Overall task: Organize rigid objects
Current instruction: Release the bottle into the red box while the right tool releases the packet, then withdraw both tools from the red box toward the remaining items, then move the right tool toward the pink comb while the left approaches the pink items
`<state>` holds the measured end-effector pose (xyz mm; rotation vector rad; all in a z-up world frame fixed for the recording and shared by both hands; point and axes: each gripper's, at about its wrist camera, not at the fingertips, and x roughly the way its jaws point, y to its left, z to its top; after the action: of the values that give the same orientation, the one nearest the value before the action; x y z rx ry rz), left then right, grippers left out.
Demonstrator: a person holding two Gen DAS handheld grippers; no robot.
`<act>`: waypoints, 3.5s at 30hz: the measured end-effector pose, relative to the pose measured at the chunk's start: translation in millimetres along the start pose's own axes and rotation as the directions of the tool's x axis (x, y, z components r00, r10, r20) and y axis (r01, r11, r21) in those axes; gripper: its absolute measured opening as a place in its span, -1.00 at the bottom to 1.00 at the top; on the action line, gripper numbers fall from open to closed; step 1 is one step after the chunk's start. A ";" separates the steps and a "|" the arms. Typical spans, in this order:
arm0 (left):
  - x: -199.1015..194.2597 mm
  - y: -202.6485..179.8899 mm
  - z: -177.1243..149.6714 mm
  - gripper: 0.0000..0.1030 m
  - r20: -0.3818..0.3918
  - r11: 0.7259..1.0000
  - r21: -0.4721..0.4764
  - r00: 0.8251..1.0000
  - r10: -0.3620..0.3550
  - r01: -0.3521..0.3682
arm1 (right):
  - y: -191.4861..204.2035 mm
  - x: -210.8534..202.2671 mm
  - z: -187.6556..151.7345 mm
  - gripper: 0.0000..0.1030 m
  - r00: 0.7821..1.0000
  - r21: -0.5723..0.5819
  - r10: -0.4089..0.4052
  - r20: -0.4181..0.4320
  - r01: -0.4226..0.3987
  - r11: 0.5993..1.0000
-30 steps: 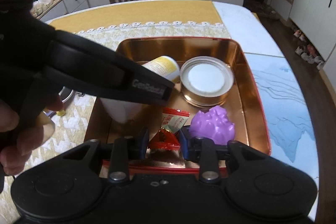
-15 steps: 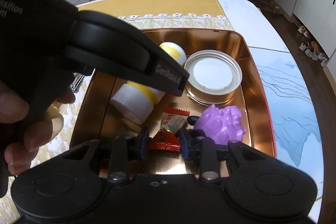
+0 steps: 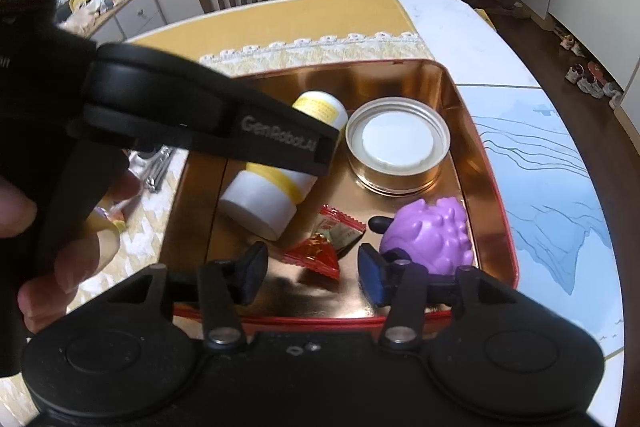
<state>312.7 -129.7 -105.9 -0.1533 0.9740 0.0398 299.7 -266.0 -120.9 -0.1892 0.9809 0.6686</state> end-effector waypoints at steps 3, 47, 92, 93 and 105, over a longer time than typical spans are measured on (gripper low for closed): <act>-12.0 2.1 -2.6 0.11 0.023 1.000 -0.003 1.000 -0.010 0.011 | -3.8 -7.0 0.2 0.08 1.000 0.007 -0.002 0.013 0.002 1.000; -162.6 133.7 -95.7 0.62 0.263 0.998 -0.042 0.964 0.047 -0.037 | 109.6 -59.4 -2.1 1.00 0.973 -0.053 0.025 0.228 -0.013 0.998; -77.1 206.0 -146.4 0.60 0.082 0.996 -0.084 0.996 0.039 -0.032 | 226.0 69.3 -28.1 0.47 0.997 -0.173 -0.027 0.071 0.039 0.984; -76.8 205.2 -146.3 0.50 0.085 0.996 -0.081 0.996 0.038 -0.032 | 226.4 70.4 -28.1 0.43 0.997 -0.172 -0.030 0.073 0.042 0.984; -71.4 198.1 -147.0 -0.20 0.086 0.997 -0.073 0.996 0.000 0.006 | 227.2 72.1 -29.8 0.14 0.995 -0.202 -0.056 0.083 0.072 0.977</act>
<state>131.6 47.0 -150.2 -0.2193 0.8870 0.0789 169.3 -68.9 -163.9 -0.3726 0.8280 0.7130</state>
